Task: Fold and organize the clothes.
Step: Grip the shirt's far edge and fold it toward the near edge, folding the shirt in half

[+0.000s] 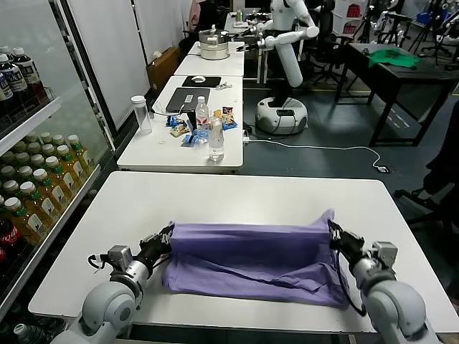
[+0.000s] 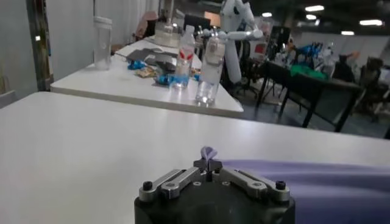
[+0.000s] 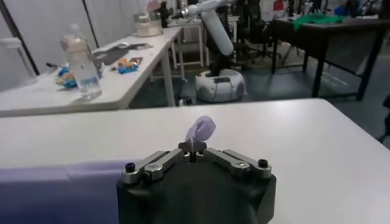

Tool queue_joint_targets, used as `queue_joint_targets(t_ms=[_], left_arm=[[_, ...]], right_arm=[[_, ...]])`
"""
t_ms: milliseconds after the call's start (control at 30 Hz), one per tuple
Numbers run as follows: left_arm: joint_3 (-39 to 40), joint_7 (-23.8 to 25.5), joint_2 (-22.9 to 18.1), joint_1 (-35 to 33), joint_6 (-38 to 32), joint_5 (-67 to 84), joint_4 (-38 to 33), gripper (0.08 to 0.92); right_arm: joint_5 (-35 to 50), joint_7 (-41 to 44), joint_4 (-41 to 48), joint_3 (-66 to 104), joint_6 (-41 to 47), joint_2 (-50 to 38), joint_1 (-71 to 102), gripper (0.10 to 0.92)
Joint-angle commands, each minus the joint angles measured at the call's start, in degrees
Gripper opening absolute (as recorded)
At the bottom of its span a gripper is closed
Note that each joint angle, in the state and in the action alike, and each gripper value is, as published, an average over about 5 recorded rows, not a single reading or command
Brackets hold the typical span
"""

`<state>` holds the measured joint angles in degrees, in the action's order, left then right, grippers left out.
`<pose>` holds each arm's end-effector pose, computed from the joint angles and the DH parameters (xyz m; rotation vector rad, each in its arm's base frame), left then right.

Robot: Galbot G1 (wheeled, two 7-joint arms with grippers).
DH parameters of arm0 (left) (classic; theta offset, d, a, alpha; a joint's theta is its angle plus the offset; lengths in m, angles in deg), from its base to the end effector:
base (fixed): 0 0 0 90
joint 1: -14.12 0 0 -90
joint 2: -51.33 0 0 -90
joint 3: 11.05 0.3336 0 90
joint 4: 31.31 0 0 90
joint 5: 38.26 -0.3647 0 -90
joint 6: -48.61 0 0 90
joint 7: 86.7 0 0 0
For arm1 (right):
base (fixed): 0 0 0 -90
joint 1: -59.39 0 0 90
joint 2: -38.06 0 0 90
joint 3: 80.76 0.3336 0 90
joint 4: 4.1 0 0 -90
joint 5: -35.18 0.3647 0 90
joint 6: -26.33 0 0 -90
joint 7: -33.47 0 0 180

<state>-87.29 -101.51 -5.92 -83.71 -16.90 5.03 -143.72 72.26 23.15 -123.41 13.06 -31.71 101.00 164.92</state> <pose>0.2962 0.0378 -0.2497 -0.2820 -2.7165 0.1544 0.2713 -0.0894 -0.2087 0.0805 -2.7736 -0.1239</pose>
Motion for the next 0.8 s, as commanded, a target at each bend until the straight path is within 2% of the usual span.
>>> queue_joint_targets(t_ms=[33, 167, 267, 500, 800], left_arm=[[0.8, 0.5, 0.5, -1.9, 4.4, -6.2, 1.1, 0.087], [1.3, 1.2, 0.1, -2.8, 5.2, -10.7, 1.0, 0.093], [1.2, 0.4, -0.8, -4.0, 4.7, -14.5, 0.2, 0.144], [0.6, -5.8, -6.0, -10.1, 0.9, -22.8, -4.3, 0.348], [3.8, -9.4, -15.8, -11.7, 1.3, -27.9, -1.5, 0.608]], right_arm=[[-4.1, -0.7, -3.6, 2.1, 0.7, 1.9, 8.2, 0.111], [-6.9, -0.7, -1.9, 0.1, 1.1, 2.9, 6.5, 0.113], [-8.4, -0.4, -2.3, -0.4, 1.1, 3.5, 6.6, 0.15], [-9.7, 0.0, -4.5, 0.8, 0.3, 3.7, 9.3, 0.349], [-9.7, 0.0, -5.4, 1.4, -0.1, 4.0, 10.7, 0.608]])
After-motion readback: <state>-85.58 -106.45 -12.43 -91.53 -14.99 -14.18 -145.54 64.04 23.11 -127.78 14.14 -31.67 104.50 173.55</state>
